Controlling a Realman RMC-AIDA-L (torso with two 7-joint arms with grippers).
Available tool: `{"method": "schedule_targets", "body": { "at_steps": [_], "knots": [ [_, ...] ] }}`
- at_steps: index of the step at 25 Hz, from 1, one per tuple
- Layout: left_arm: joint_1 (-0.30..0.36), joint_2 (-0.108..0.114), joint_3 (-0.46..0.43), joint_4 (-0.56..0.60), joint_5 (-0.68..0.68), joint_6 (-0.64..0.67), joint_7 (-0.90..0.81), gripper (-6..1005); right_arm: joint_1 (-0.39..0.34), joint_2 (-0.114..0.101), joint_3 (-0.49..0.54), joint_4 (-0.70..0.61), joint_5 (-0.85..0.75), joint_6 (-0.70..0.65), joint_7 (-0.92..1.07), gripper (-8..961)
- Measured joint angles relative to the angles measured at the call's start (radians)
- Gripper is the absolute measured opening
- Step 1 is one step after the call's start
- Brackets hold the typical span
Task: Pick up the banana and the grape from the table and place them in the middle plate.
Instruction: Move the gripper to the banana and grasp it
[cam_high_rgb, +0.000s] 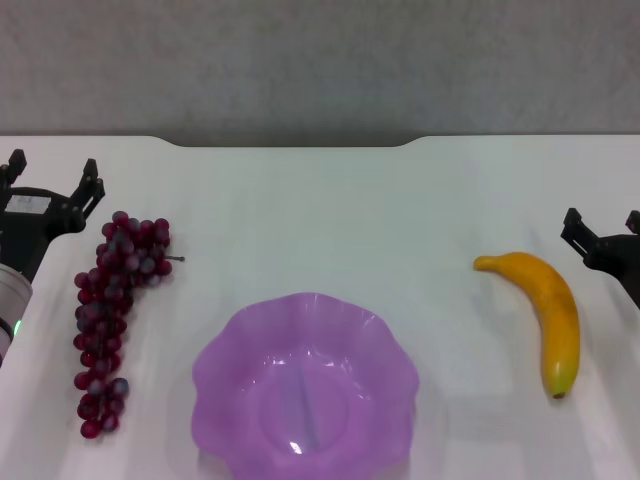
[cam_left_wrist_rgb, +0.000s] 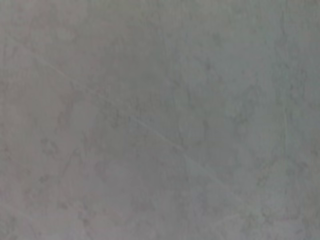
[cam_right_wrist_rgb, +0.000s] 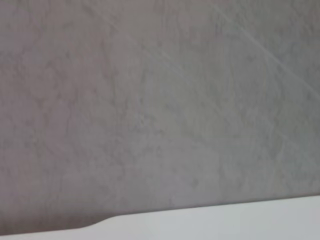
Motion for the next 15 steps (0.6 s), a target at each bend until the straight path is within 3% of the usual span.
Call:
{"method": "schedule_targets", "body": {
  "at_steps": [15],
  "knots": [
    [0.0,0.0,0.0,0.005,0.0,0.006,0.0,893,0.009,-0.002,-0.002,-0.005,0.0,0.02,0.007,891]
  ]
}}
